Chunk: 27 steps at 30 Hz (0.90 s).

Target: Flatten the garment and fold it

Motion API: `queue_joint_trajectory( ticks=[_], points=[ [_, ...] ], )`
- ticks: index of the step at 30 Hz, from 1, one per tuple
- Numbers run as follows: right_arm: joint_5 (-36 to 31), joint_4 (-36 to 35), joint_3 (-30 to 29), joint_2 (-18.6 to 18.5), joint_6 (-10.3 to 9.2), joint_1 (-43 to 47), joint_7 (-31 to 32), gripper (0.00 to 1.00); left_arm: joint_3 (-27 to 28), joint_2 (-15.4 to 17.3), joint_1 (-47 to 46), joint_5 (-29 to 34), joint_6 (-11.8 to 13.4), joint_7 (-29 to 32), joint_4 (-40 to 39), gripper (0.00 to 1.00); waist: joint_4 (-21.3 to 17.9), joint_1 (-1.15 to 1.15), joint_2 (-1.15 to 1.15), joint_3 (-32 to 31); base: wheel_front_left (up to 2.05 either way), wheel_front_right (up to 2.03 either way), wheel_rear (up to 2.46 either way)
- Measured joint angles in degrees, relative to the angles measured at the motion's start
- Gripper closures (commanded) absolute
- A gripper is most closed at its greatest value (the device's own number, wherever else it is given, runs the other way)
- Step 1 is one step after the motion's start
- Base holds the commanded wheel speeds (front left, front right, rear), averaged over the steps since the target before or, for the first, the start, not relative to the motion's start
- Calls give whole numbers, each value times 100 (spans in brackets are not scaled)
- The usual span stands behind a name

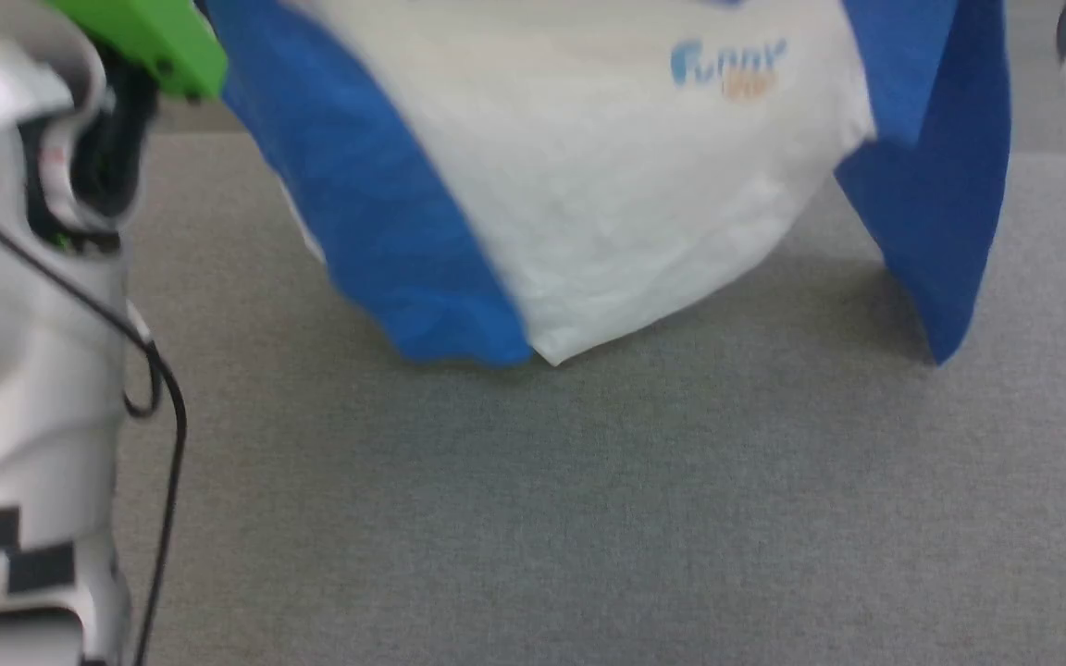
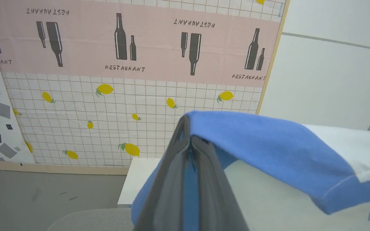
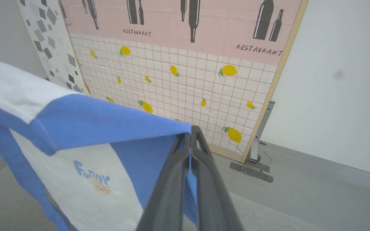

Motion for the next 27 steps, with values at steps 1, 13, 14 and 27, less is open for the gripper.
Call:
queue_joint_trajectory(
  ticks=[1, 13, 14, 27],
  points=[
    [-44, 113, 14, 31, 0, -190, -18, 100, -30, 29, -167, 73, -11, -4, 112, 100, -9, 0, 0, 60, 0, 0, 0],
    [-912, 2015, 118, 432, 1, -2861, -1154, 100, -169, 180, -2462, 664, 10, -525, 1635, 100, -248, 2, 0, 1139, 0, 0, 0],
    [-945, 2161, 43, 500, 1, -3058, -1347, 100, -186, 193, -2622, 703, 9, -620, 1723, 100, -274, 1, 0, 1240, 0, 0, 0],
    [-820, 3211, 196, 553, 2, -3988, -2780, 100, -131, 65, -3272, 826, -4, -1864, 2493, 100, -446, 2, 0, 2198, 0, 0, 0]
  ],
)
